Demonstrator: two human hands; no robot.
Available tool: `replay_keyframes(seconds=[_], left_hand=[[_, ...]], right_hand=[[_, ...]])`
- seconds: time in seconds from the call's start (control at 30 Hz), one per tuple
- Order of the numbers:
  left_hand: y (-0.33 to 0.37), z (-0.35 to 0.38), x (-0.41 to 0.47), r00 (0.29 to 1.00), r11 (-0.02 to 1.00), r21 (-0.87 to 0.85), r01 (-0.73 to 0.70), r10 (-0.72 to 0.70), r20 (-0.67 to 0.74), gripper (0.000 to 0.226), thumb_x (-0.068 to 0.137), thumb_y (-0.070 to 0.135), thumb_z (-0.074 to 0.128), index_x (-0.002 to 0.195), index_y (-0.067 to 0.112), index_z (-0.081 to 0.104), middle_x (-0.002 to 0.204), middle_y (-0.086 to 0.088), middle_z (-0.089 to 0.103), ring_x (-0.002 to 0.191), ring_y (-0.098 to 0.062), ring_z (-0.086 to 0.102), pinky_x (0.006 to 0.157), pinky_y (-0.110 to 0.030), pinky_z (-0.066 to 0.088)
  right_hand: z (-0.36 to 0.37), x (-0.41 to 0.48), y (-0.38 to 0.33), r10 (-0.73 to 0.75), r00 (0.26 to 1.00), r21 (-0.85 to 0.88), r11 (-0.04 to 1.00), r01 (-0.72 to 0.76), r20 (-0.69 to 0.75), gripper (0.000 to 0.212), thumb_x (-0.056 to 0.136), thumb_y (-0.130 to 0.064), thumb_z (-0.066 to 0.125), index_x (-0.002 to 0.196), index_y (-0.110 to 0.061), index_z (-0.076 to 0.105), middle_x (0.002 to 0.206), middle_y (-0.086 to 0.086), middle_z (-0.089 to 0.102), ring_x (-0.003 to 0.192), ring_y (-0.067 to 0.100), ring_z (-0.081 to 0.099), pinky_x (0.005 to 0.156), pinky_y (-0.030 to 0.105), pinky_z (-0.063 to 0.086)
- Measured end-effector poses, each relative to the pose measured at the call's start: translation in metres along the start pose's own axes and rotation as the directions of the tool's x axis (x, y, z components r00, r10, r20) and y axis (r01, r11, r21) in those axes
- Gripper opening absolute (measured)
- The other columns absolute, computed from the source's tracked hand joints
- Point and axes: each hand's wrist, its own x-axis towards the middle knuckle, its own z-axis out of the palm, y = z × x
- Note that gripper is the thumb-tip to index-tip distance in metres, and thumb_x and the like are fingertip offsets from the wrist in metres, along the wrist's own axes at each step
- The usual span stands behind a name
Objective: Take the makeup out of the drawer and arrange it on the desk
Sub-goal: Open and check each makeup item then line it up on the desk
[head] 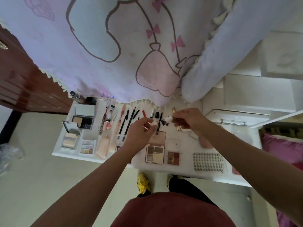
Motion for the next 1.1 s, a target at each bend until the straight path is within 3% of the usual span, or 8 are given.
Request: replay_keyframes(seconds=[0.13,0.23,0.43,0.63,0.8,0.93,1.0,1.1], left_hand=[[0.017,-0.007,0.004,0.997,0.995,-0.089,-0.042,0.048,0.067,0.024,0.088,0.027,0.067,0.112,0.020,0.064,0.084,0.002,0.069,0.076,-0.020,0.067,0.068,-0.038,0.059],[0.026,-0.015,0.001,0.990,0.981,-0.188,-0.049,0.073,0.124,0.026,0.086,0.018,0.071,0.110,0.015,0.066,0.086,-0.004,0.072,0.072,-0.019,0.068,0.062,-0.025,0.057],[0.035,-0.021,-0.002,0.975,0.942,-0.334,0.003,0.072,0.212,0.020,0.083,0.001,0.070,0.103,0.003,0.069,0.076,-0.012,0.071,0.060,-0.014,0.066,0.058,-0.016,0.051],[0.035,-0.027,-0.003,0.965,0.910,-0.413,0.032,0.080,0.250,0.014,0.085,-0.001,0.066,0.097,0.007,0.068,0.076,-0.014,0.071,0.059,-0.017,0.068,0.060,-0.020,0.054],[0.032,-0.031,-0.005,0.964,0.846,-0.525,0.091,0.057,0.260,0.010,0.090,0.000,0.061,0.093,0.004,0.069,0.071,-0.012,0.068,0.057,-0.018,0.063,0.058,-0.024,0.055],[0.033,-0.035,-0.006,0.965,0.863,-0.499,0.082,0.056,0.255,0.011,0.089,0.000,0.062,0.096,0.006,0.069,0.075,-0.013,0.069,0.061,-0.017,0.063,0.059,-0.024,0.054],[0.033,-0.036,-0.006,0.965,0.876,-0.478,0.066,0.065,0.254,0.011,0.089,0.000,0.062,0.095,0.007,0.069,0.075,-0.014,0.068,0.062,-0.017,0.063,0.059,-0.024,0.054],[0.033,-0.037,-0.007,0.964,0.882,-0.467,0.062,0.068,0.257,0.011,0.089,0.001,0.063,0.094,0.008,0.069,0.074,-0.012,0.069,0.061,-0.016,0.062,0.059,-0.025,0.053]], right_hand=[[0.003,-0.024,-0.001,0.001,1.000,0.108,0.994,-0.002,0.009,0.020,0.088,-0.018,0.071,0.095,0.000,0.071,0.078,0.012,0.074,0.060,0.014,0.066,0.054,0.022,0.047],[0.005,-0.036,0.000,-0.005,1.000,0.154,0.988,0.006,-0.008,0.023,0.089,-0.021,0.071,0.097,0.000,0.071,0.079,0.012,0.073,0.061,0.014,0.064,0.053,0.022,0.046],[0.011,-0.052,0.004,-0.052,0.998,0.186,0.981,0.056,-0.027,0.022,0.089,-0.021,0.070,0.097,0.000,0.069,0.074,0.009,0.070,0.059,0.013,0.061,0.051,0.021,0.046],[0.019,-0.059,0.010,-0.163,0.982,0.163,0.970,0.178,-0.101,0.021,0.090,-0.013,0.069,0.101,0.005,0.068,0.075,0.011,0.071,0.061,0.015,0.064,0.053,0.020,0.049],[0.024,-0.064,0.009,-0.308,0.944,0.107,0.941,0.320,-0.115,0.014,0.086,-0.001,0.071,0.099,-0.002,0.069,0.082,0.017,0.072,0.066,0.018,0.069,0.057,0.023,0.052],[0.026,-0.068,0.003,-0.277,0.958,0.073,0.957,0.282,-0.072,0.009,0.092,-0.014,0.067,0.096,-0.008,0.071,0.083,0.013,0.073,0.069,0.020,0.069,0.057,0.024,0.051],[0.024,-0.069,0.000,-0.249,0.967,0.041,0.967,0.251,-0.054,0.018,0.095,-0.021,0.063,0.093,-0.005,0.072,0.079,0.013,0.072,0.065,0.019,0.066,0.055,0.024,0.049],[0.021,-0.070,-0.001,-0.280,0.959,-0.009,0.960,0.280,-0.051,0.005,0.091,-0.010,0.068,0.092,-0.007,0.071,0.077,0.012,0.072,0.066,0.017,0.065,0.056,0.024,0.050]])
